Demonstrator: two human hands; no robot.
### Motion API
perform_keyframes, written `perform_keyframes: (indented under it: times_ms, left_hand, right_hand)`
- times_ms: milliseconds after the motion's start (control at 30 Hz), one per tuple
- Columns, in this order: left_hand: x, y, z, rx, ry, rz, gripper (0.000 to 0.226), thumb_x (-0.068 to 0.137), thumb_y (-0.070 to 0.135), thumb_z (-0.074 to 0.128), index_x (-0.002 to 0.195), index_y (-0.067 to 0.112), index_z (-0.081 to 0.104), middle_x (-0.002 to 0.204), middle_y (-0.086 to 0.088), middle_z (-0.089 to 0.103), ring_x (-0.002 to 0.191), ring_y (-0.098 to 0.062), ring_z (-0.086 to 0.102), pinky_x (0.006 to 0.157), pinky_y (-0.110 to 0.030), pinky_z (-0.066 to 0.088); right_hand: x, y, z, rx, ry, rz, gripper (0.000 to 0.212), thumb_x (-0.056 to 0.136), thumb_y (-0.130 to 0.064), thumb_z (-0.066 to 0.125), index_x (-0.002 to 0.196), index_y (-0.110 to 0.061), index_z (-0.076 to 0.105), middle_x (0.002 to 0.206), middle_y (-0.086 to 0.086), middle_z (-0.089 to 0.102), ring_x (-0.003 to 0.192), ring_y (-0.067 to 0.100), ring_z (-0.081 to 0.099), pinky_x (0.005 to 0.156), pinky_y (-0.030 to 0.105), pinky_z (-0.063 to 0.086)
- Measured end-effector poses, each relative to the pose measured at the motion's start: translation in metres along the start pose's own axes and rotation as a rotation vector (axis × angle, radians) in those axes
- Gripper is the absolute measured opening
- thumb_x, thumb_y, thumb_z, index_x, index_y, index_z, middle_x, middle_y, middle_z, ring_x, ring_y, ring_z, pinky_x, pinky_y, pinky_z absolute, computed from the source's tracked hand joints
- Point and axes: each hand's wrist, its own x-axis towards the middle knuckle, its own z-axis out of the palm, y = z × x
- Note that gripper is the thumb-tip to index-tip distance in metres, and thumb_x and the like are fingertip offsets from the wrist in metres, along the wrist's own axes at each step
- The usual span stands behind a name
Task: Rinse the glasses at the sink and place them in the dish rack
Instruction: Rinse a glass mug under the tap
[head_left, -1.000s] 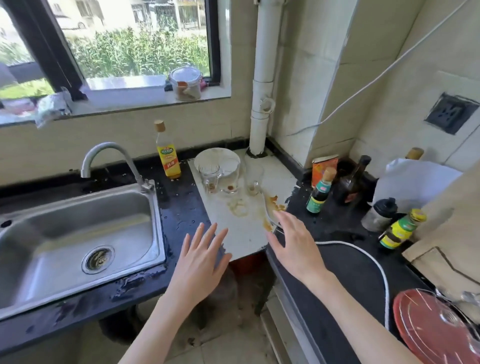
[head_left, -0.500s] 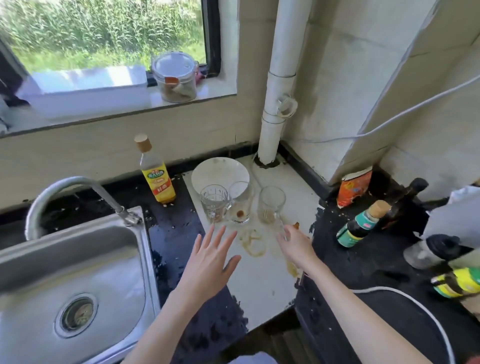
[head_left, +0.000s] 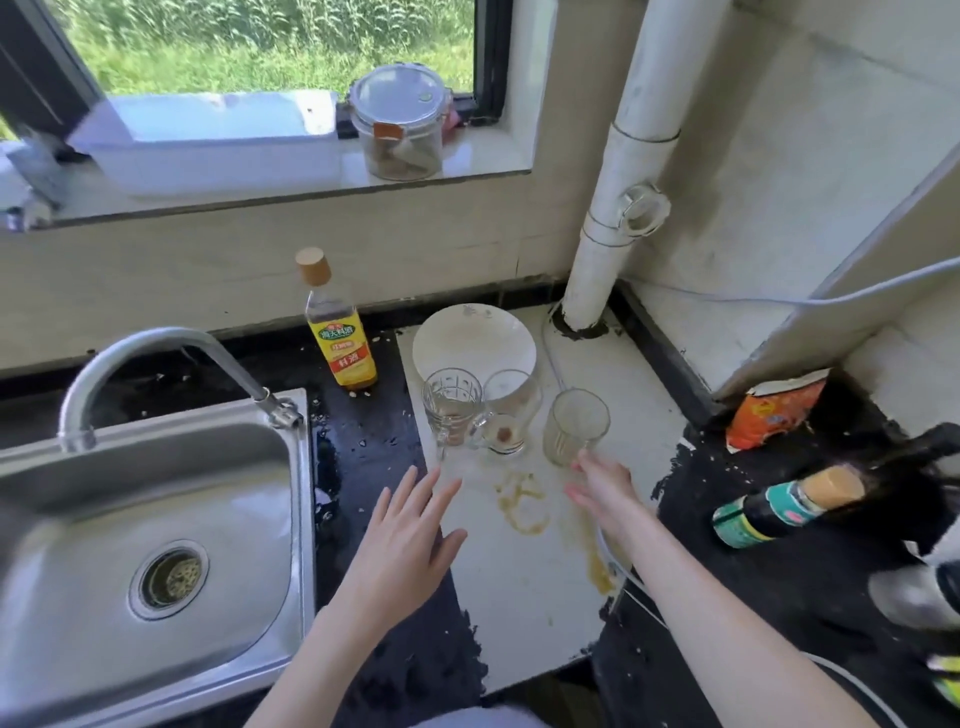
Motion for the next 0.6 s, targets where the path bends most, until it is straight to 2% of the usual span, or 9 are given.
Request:
perform_keyframes:
  times_ms: [67,133,200,267,333,400,467,600]
  left_hand:
    - [-0.004,0.002,0.005,-0.009,-0.029,-0.030,0.061,0.093,0.057,0.020,0.147,0.030,0.013,0.156,0.008,0.005,0.144,-0.016,-0.006,0.115,-0.035,0.001]
    - [-0.012,0.005,0.010,-0.070,-0.038,-0.053,0.057,0.096,0.046,0.034,0.147,0.030,0.013,0.156,0.008,0.005,0.144,-0.014,-0.006,0.116,-0.034,0.001]
    - [-0.020,0.007,0.014,-0.136,-0.034,-0.070,0.058,0.095,0.044,0.039,0.147,0.030,0.014,0.156,0.009,0.007,0.144,-0.013,-0.005,0.116,-0.034,0.004]
    - [-0.026,0.008,0.018,-0.193,-0.037,-0.076,0.060,0.095,0.044,0.041,0.147,0.031,0.014,0.156,0.010,0.007,0.144,-0.011,-0.004,0.118,-0.034,0.007]
    - [-0.033,0.007,0.019,-0.265,-0.039,-0.077,0.063,0.093,0.044,0.044,0.146,0.031,0.014,0.155,0.011,0.009,0.143,-0.009,-0.002,0.118,-0.032,0.009]
    - [-0.039,0.005,0.017,-0.373,-0.029,-0.095,0.067,0.091,0.044,0.049,0.146,0.030,0.013,0.155,0.011,0.012,0.143,-0.007,0.002,0.116,-0.029,0.012]
    - [-0.047,0.001,0.012,-0.487,-0.010,-0.132,0.074,0.088,0.045,0.054,0.147,0.029,0.012,0.153,0.014,0.015,0.142,-0.005,0.009,0.114,-0.025,0.016]
    - [-0.063,-0.023,-0.007,-0.666,0.019,-0.189,0.096,0.073,0.052,0.064,0.148,0.028,0.008,0.152,0.016,0.017,0.139,-0.002,0.017,0.113,-0.024,0.020]
  right_hand:
    - [-0.003,0.005,-0.006,-0.029,-0.009,-0.045,0.023,0.100,-0.019,0.043,0.094,0.000,0.055,0.111,0.020,0.054,0.103,0.032,0.056,0.098,0.042,0.046]
    - [-0.013,0.012,-0.015,-0.084,-0.032,-0.074,0.023,0.100,-0.020,0.044,0.090,-0.003,0.054,0.103,0.013,0.056,0.099,0.027,0.058,0.096,0.039,0.048]
    - [-0.024,0.025,-0.026,-0.178,-0.048,-0.124,0.023,0.099,-0.020,0.045,0.088,-0.003,0.057,0.098,0.010,0.059,0.100,0.026,0.060,0.097,0.041,0.047]
    - [-0.034,0.033,-0.035,-0.260,-0.071,-0.179,0.026,0.098,-0.019,0.046,0.091,0.003,0.059,0.100,0.016,0.062,0.101,0.028,0.062,0.098,0.044,0.047]
    - [-0.046,0.036,-0.037,-0.310,-0.129,-0.207,0.026,0.098,-0.019,0.047,0.090,0.002,0.060,0.100,0.018,0.064,0.099,0.028,0.063,0.096,0.042,0.049]
    - [-0.060,0.034,-0.033,-0.365,-0.201,-0.233,0.024,0.097,-0.017,0.048,0.092,0.000,0.063,0.098,0.014,0.064,0.098,0.028,0.064,0.088,0.034,0.053]
    - [-0.074,0.032,-0.022,-0.440,-0.296,-0.257,0.027,0.097,-0.017,0.048,0.100,0.006,0.063,0.101,0.017,0.065,0.097,0.027,0.064,0.082,0.026,0.054]
    - [-0.105,0.027,0.021,-0.535,-0.526,-0.251,0.025,0.098,-0.020,0.048,0.101,-0.002,0.065,0.106,0.017,0.067,0.095,0.023,0.067,0.084,0.026,0.055]
